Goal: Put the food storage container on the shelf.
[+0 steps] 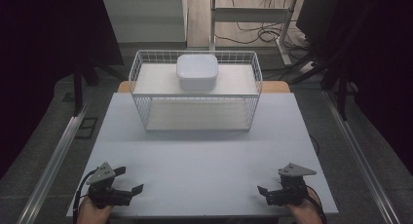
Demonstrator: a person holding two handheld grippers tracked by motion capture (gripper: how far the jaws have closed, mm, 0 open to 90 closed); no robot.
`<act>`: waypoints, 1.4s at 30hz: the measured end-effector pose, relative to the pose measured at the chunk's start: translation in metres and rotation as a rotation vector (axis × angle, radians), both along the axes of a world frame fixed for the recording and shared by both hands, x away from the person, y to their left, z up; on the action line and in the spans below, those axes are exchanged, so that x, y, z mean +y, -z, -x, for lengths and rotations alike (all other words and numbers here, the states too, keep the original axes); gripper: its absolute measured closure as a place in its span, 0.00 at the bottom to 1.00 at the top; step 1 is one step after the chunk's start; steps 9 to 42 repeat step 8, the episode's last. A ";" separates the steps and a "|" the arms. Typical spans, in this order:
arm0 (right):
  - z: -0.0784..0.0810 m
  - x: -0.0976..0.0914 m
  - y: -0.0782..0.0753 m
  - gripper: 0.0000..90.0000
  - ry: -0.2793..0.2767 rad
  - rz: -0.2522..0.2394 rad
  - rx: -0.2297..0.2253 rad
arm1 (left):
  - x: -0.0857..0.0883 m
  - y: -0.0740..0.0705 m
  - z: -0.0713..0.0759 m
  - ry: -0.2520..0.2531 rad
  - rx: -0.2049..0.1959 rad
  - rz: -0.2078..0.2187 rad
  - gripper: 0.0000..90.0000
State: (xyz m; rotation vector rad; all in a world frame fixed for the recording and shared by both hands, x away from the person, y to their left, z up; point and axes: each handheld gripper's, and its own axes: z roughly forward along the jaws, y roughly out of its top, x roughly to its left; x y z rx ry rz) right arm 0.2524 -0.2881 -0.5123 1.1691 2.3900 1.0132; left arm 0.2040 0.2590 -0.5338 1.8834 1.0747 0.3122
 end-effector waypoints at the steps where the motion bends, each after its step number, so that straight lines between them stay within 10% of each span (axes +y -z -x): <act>1: 0.000 0.000 0.000 0.00 0.001 0.004 0.002 | 0.000 0.000 0.000 0.000 0.003 0.001 0.02; 42: 0.001 -0.001 0.000 0.00 0.013 -0.004 -0.002 | 0.000 0.001 -0.002 -0.001 0.013 0.005 0.02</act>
